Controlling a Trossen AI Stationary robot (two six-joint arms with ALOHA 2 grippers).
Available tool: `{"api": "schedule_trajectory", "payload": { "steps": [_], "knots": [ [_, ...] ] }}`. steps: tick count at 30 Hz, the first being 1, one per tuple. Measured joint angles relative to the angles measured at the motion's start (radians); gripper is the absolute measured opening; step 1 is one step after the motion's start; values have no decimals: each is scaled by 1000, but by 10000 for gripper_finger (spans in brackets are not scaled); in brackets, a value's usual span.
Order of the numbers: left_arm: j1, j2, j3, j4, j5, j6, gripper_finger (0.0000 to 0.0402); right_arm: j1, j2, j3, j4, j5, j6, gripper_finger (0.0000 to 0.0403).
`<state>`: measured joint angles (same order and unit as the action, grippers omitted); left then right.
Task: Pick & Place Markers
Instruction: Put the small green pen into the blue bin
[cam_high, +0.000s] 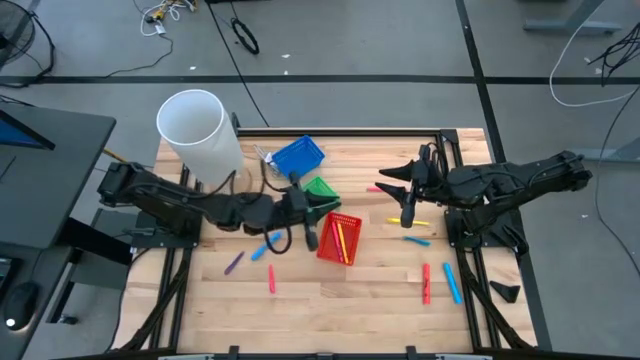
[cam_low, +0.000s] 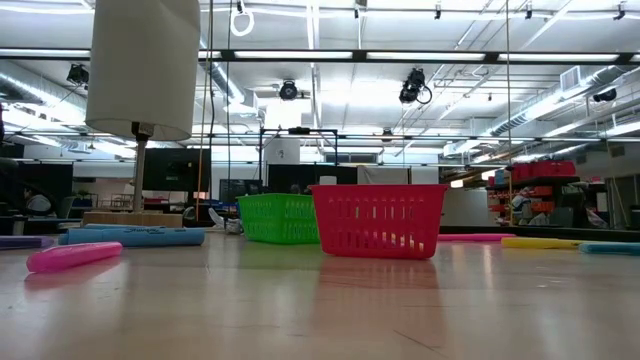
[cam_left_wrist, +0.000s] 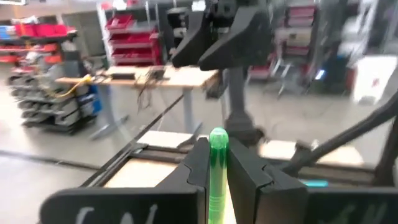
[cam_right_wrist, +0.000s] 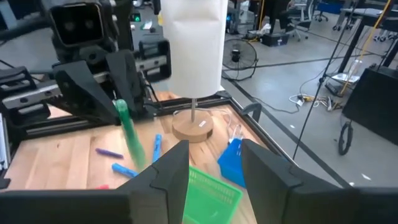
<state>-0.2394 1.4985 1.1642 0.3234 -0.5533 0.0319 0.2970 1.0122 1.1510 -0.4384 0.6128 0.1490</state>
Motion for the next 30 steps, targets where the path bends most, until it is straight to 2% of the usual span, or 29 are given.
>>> {"api": "schedule_trajectory", "payload": {
  "steps": [3, 5, 9, 13, 18, 26, 30],
  "knots": [
    [2, 10, 66, -92, -71, 34, 34, 0, 0, 0, -7, 0, -8, 149],
    [2, 10, 97, -99, -125, 56, 34, 0, 0, 0, -7, 0, -19, 149],
    [-11, 23, 136, -118, -296, 132, 34, 0, 0, 0, -7, 0, -31, 149],
    [-18, 60, 196, -134, -408, 191, 34, 0, 0, 0, -6, 0, -31, 149],
    [-9, 145, 296, -222, -496, 201, 34, 0, -21, 1, -11, -1, -25, 149],
    [14, 334, 529, -413, -647, 237, 34, 0, -78, 1, -12, 26, -7, 149],
    [12, 431, 636, -486, -781, 300, 34, 0, -90, 1, -12, 25, 7, 149]
  ]
}}
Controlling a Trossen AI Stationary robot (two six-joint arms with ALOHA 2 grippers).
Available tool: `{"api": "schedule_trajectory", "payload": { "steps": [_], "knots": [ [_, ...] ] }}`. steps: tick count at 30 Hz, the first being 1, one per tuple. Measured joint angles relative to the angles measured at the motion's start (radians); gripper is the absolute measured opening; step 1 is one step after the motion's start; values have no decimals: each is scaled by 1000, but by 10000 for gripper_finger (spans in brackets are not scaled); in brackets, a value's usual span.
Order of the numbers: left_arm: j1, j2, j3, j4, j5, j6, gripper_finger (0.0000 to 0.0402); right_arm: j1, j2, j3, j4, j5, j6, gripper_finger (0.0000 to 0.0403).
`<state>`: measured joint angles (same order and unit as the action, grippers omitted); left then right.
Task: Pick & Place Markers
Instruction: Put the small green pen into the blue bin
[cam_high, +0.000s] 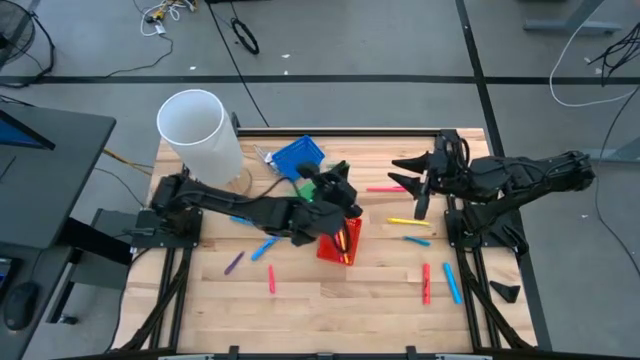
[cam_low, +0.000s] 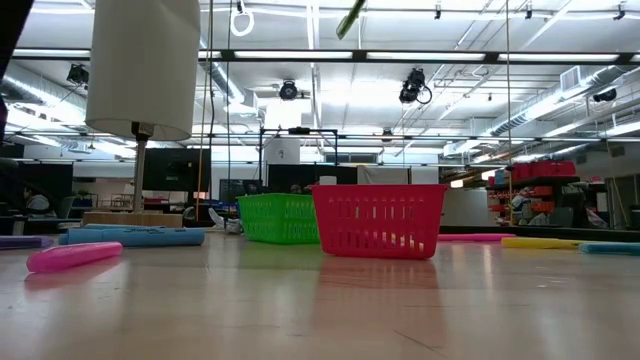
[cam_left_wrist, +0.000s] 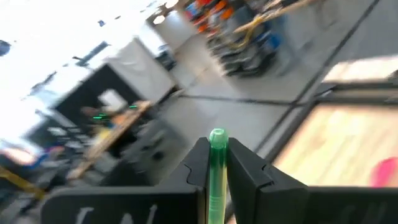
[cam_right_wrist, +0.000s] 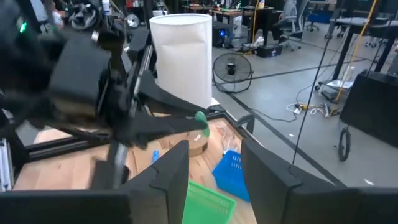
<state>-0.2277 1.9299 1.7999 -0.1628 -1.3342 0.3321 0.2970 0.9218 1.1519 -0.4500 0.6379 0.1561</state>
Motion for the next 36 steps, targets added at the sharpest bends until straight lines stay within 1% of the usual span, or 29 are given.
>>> {"api": "schedule_trajectory", "payload": {
  "steps": [4, 8, 10, 14, 18, 21, 24, 30, 36],
  "knots": [
    [-8, 70, 50, -39, -95, 82, 34, 1, -2, 0, -1, -24, 67, 149],
    [-13, 121, 49, -60, -142, 172, 34, 2, -1, 0, 0, -29, 115, 149],
    [-13, 145, 49, -79, -158, 202, 34, 1, -1, 0, 7, -28, 116, 149],
    [-12, 197, 49, -129, -164, 203, 34, 1, -1, 0, 19, -26, 64, 149],
    [-3, 265, 49, -186, -142, 135, 34, 1, -1, 0, 19, -25, -30, 149],
    [14, 323, 49, -227, -138, 66, 34, 1, -1, 0, 19, -25, -33, 149],
    [34, 365, 49, -233, -132, 6, 34, 1, -1, 0, 19, -25, -34, 149],
    [96, 394, 48, -231, -133, -94, 34, 1, -1, 0, 18, -27, -34, 149],
    [161, 394, 48, -189, -147, -84, 34, 1, 0, 0, -14, -29, -34, 149]
  ]
}}
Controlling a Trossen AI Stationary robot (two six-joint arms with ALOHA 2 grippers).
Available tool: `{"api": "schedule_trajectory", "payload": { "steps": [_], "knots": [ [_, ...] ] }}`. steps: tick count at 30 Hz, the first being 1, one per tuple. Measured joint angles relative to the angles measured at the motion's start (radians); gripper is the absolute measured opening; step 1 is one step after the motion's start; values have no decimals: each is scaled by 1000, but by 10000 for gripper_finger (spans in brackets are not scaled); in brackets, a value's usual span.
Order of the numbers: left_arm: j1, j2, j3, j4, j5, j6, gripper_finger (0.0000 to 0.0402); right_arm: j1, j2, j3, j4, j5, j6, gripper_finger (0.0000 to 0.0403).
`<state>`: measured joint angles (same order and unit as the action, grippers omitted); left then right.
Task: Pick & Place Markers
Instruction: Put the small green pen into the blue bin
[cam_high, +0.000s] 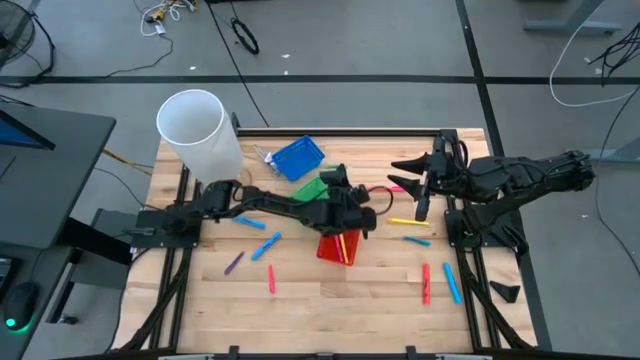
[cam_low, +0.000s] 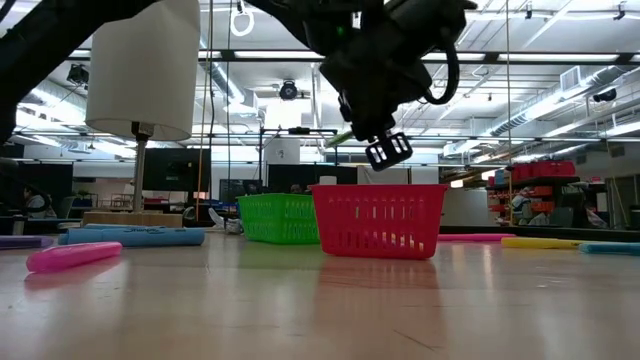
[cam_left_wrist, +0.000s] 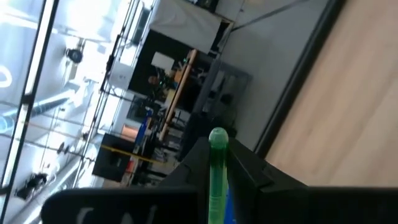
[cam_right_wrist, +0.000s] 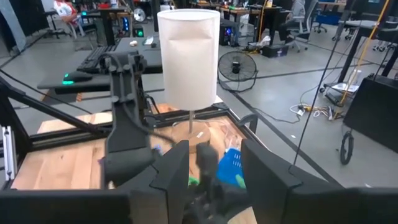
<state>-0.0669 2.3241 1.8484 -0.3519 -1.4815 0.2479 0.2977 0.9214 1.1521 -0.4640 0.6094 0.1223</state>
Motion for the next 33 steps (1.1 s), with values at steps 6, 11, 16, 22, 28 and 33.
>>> {"api": "schedule_trajectory", "payload": {
  "steps": [6, 11, 16, 22, 28, 33],
  "knots": [
    [47, 0, 0, 13, -32, -7, 34, 0, 7, 0, -9, 0, 0, 149],
    [90, 0, 0, 40, -47, -2, 34, 0, 17, 0, -11, 0, 0, 149],
    [135, 0, 0, 47, -43, -28, 34, 0, 35, 0, -26, -11, 1, 149],
    [182, 0, 0, 62, 7, -21, 34, 0, 60, 0, -55, -35, 24, 149],
    [225, 0, 0, -62, 50, -96, 34, 0, 82, 0, -86, -40, 26, 149],
    [257, 0, 0, -337, 185, -395, 34, 0, 82, 0, -85, -50, 26, 149]
  ]
}}
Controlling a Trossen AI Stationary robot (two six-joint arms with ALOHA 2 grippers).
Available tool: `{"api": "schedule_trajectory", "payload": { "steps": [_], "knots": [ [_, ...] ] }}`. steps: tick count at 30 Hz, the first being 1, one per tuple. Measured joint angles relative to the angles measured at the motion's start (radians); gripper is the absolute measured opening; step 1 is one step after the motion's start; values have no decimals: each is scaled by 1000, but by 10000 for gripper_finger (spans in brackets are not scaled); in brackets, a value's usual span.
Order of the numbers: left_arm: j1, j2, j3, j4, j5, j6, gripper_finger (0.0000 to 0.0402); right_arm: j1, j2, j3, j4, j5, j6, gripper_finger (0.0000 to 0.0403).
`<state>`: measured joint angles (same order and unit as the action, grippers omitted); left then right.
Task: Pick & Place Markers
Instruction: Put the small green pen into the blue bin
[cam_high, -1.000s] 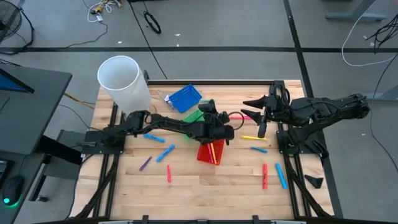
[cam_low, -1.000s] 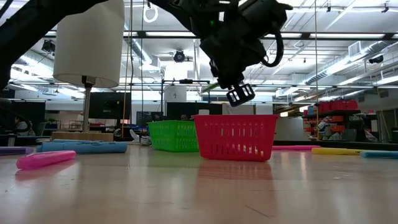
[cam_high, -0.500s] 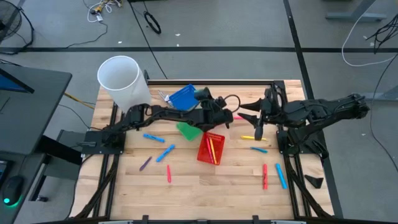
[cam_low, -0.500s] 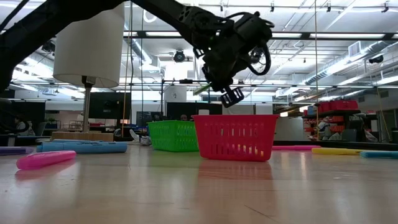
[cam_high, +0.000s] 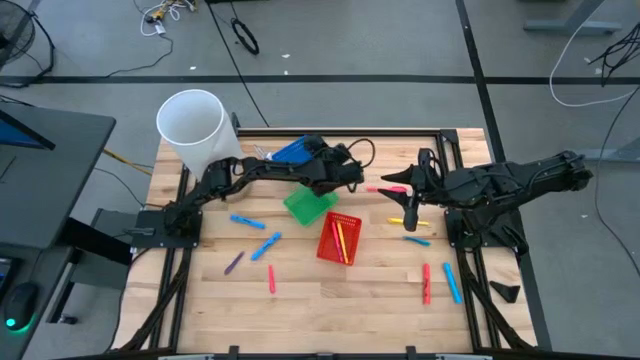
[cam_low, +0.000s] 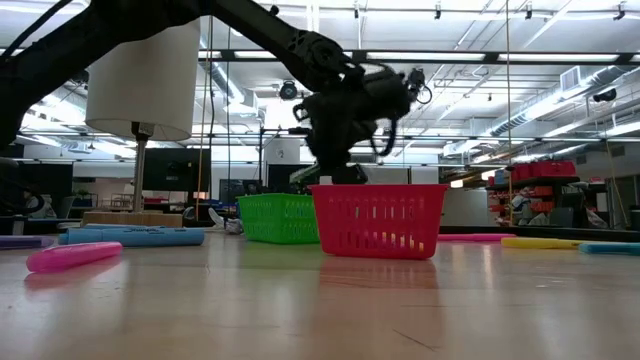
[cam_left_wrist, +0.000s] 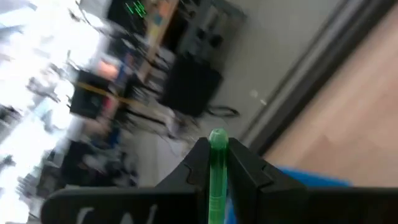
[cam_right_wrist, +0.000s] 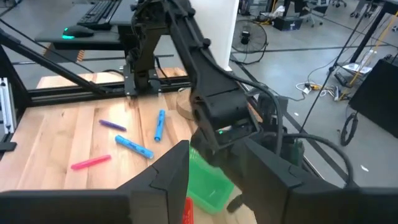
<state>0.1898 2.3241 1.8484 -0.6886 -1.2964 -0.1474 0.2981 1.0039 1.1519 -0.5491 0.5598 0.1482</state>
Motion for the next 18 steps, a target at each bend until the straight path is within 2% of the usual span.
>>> {"api": "schedule_trajectory", "payload": {
  "steps": [4, 7, 16, 18],
  "knots": [
    [29, 0, 0, -208, 131, -254, 34, 0, 0, 0, 0, -2, -21, 149],
    [52, 0, 0, -297, 204, -345, 34, 0, 0, 0, 0, -2, -26, 149],
    [80, -5, 0, -313, 335, -360, 36, 0, 0, 0, 1, -1, -60, 149],
    [85, -5, 0, -309, 359, -360, 59, 0, 0, 0, 1, -1, -60, 149]
  ]
}}
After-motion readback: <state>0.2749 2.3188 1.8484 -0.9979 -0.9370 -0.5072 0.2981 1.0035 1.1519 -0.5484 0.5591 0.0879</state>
